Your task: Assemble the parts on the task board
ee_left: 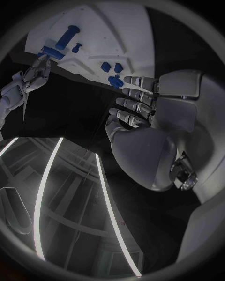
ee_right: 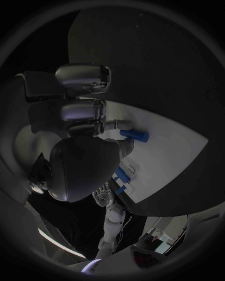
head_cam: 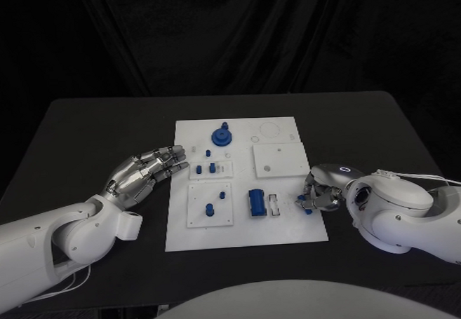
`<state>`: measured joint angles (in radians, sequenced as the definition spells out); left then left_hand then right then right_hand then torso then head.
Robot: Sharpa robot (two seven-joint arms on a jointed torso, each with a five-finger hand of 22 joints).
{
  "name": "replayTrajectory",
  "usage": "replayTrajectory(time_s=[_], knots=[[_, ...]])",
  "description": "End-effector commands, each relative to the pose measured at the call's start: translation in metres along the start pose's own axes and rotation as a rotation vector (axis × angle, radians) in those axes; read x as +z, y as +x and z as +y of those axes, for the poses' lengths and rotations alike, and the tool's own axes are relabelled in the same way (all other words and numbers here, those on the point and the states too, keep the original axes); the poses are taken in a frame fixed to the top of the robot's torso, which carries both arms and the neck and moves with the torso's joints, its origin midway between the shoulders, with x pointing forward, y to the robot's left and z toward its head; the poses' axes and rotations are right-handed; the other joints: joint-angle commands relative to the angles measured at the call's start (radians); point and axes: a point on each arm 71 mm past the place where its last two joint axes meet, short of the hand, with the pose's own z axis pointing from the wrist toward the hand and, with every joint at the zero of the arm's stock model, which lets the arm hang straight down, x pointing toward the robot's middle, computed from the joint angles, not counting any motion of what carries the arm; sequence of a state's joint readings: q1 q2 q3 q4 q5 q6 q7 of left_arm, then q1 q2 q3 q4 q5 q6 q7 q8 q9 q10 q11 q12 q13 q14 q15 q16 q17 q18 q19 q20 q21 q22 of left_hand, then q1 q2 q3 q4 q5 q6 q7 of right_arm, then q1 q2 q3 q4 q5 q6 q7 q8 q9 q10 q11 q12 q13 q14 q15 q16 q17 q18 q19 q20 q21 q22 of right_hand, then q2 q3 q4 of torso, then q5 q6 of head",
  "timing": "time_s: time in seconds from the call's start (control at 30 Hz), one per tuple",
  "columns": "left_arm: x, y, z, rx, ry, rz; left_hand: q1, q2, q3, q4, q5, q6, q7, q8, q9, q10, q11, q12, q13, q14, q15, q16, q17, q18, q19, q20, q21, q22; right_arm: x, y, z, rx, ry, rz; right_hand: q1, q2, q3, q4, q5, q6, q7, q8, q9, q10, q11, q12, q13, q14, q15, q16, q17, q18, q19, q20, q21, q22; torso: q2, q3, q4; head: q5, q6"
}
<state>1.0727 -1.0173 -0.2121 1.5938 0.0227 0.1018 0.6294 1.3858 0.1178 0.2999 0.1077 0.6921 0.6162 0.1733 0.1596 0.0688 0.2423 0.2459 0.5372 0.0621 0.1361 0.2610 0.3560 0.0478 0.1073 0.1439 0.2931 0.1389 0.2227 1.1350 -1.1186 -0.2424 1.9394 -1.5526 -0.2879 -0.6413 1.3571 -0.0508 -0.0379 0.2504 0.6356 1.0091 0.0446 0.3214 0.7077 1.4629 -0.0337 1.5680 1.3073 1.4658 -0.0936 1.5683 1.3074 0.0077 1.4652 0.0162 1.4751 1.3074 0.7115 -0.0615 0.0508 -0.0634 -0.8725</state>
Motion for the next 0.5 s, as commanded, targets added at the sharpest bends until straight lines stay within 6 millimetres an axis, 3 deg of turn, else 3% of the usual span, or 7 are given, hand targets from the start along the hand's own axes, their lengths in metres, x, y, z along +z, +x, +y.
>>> replayTrajectory(time_s=[0.03,0.17,0.3,0.37,0.4,0.47,0.5], knots=[[0.0008,0.0019,0.0003,-0.009,0.004,0.012,0.006,0.001,0.007,-0.001,-0.001,0.003,0.054,0.006,0.001,0.003,0.004,0.004,0.001,0.002,0.002,0.005,0.001,-0.01,0.0,0.0,0.001,-0.001,0.0014,0.0108,-0.0022,-0.023,0.015,0.053,0.029,0.004,0.01,-0.012,0.014,-0.005,-0.006,-0.006,-0.028,0.108,0.003,0.003,0.264,0.105,0.004,0.003,0.263,0.021,0.059,0.006,-0.008,0.226,0.001,0.0007,0.0005,-0.001,0.0],[0.0012,0.0023,0.0006,-0.011,0.002,0.015,0.006,0.001,0.008,-0.001,-0.001,0.003,0.054,0.006,0.001,0.003,0.004,0.004,0.001,0.002,0.002,0.005,0.001,-0.01,-0.001,0.0,0.001,-0.002,0.0024,0.0139,-0.0004,-0.034,0.017,0.071,0.047,0.002,0.018,-0.024,0.021,-0.008,-0.004,-0.01,-0.031,0.108,0.005,0.003,0.264,0.105,0.006,0.003,0.263,0.022,0.057,0.006,-0.013,0.224,0.0,0.0,-0.0006,0.0,0.0],[0.0012,0.0022,0.0007,-0.011,0.001,0.016,0.006,0.001,0.008,-0.001,-0.001,0.003,0.054,0.006,0.001,0.003,0.004,0.004,0.001,0.002,0.002,0.005,0.001,-0.01,-0.001,0.0,0.001,-0.002,0.0024,0.015,0.0011,-0.012,0.005,0.06,0.121,0.008,0.063,-0.083,0.065,0.002,-0.003,0.005,-0.024,0.108,0.005,0.003,0.264,0.105,0.005,0.003,0.263,0.022,0.057,0.006,-0.014,0.224,0.0,-0.0001,-0.0002,0.0,0.0],[0.0011,0.002,0.0007,-0.011,0.001,0.016,0.006,0.001,0.008,-0.001,-0.001,0.003,0.054,0.006,0.001,0.003,0.004,0.004,0.001,0.002,0.002,0.005,0.001,-0.01,-0.001,0.0,0.001,-0.002,0.0023,0.0152,0.0018,0.027,-0.002,0.058,0.139,-0.008,0.221,-0.086,-0.171,-0.008,0.013,0.009,-0.017,0.108,0.015,0.003,0.264,0.105,0.014,0.003,0.263,0.021,0.057,0.01,-0.012,0.225,-0.001,-0.0001,-0.0005,0.001,0.0],[0.0011,0.0019,0.0007,-0.012,0.0,0.016,0.006,0.001,0.008,-0.001,-0.001,0.003,0.054,0.006,0.001,0.003,0.004,0.004,0.001,0.002,0.002,0.005,0.001,-0.01,-0.001,0.0,0.001,-0.002,0.0021,0.0157,0.0023,0.062,-0.005,0.062,0.124,-0.049,0.328,-0.076,-0.217,-0.001,0.022,0.017,-0.013,0.108,0.018,0.003,0.264,0.105,0.023,0.003,0.263,0.022,0.058,0.01,-0.011,0.225,-0.001,0.0,-0.0004,0.001,0.0],[0.0012,0.0019,0.0008,-0.013,0.0,0.017,0.006,0.002,0.009,0.0,-0.001,0.001,0.054,0.006,0.001,0.003,0.004,0.004,0.001,0.003,0.003,0.005,0.001,-0.011,-0.001,0.0,0.001,-0.002,0.0014,0.0169,0.0037,0.145,-0.011,0.078,0.071,-0.112,0.469,-0.079,-0.203,-0.007,0.021,0.046,0.011,0.108,0.024,0.003,0.264,0.105,0.03,0.003,0.263,0.021,0.06,0.017,-0.008,0.226,-0.001,-0.0003,-0.0001,0.002,0.0],[0.0012,0.002,0.0009,-0.013,-0.001,0.018,0.006,0.002,0.009,0.0,-0.001,0.001,0.054,0.006,0.001,0.003,0.004,0.004,0.001,0.003,0.003,0.005,0.001,-0.011,-0.001,0.0,0.001,-0.002,0.0009,0.0173,0.0044,0.177,-0.014,0.084,0.061,-0.118,0.5,-0.088,-0.203,-0.015,0.018,0.055,0.019,0.108,0.024,0.003,0.264,0.105,0.024,0.003,0.263,0.02,0.061,0.02,-0.007,0.226,-0.001,-0.0001,-0.0001,0.002,0.0]])
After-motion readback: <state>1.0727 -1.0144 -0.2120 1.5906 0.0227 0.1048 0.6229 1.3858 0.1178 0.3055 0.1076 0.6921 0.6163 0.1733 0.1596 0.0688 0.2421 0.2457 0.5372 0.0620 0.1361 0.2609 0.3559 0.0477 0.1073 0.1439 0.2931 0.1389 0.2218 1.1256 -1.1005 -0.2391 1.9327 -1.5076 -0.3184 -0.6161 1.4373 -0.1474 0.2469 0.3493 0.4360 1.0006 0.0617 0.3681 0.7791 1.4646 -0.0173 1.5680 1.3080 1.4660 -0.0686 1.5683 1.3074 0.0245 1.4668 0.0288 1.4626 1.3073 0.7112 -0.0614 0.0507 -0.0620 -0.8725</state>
